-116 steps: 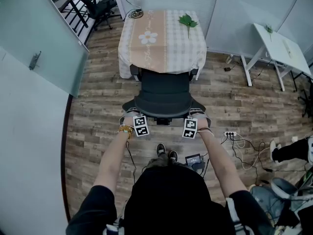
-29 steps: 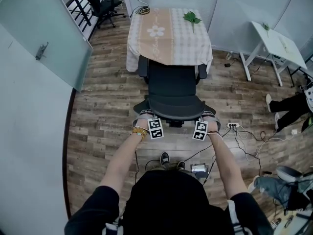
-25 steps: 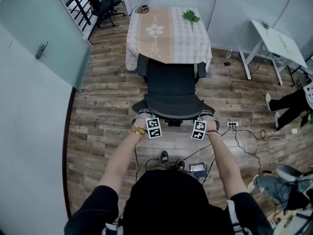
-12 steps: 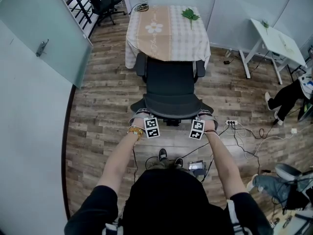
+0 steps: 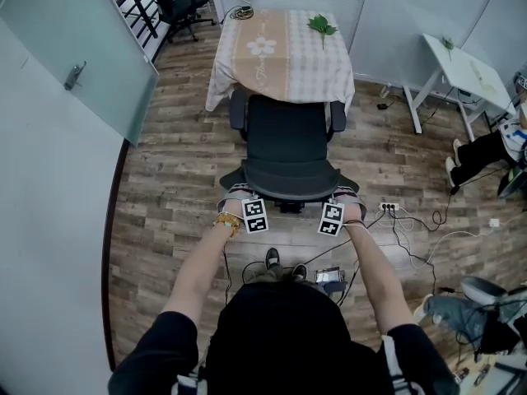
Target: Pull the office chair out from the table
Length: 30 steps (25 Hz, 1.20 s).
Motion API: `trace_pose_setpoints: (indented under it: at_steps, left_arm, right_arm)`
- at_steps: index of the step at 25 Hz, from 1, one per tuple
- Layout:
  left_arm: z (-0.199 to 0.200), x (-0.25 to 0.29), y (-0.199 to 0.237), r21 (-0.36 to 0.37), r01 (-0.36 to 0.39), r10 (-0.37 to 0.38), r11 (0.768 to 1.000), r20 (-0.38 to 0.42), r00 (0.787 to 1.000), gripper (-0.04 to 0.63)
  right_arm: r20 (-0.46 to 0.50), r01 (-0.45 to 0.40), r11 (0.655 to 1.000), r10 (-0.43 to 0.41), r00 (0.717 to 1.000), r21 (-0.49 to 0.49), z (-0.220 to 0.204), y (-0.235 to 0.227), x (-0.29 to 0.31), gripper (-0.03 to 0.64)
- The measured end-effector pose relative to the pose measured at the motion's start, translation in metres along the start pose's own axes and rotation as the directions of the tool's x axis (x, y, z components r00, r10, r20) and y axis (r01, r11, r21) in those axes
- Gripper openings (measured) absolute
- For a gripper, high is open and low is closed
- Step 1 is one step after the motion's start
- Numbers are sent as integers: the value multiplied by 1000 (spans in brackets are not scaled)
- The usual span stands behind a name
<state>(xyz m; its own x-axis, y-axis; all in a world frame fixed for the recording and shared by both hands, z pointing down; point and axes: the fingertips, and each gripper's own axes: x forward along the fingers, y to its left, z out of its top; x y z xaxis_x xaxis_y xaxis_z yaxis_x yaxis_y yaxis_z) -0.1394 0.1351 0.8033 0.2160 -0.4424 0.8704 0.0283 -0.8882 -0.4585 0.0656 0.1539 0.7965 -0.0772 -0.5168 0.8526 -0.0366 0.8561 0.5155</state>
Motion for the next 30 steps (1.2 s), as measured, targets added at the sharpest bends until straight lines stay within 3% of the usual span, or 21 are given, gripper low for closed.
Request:
trace_pose_setpoints:
  at_steps: [30]
  left_arm:
    - [18, -27, -61, -20, 6, -6, 1000, -22, 1000, 118]
  right_arm:
    - [15, -12, 1000, 12, 1000, -16, -11, 55, -33, 91]
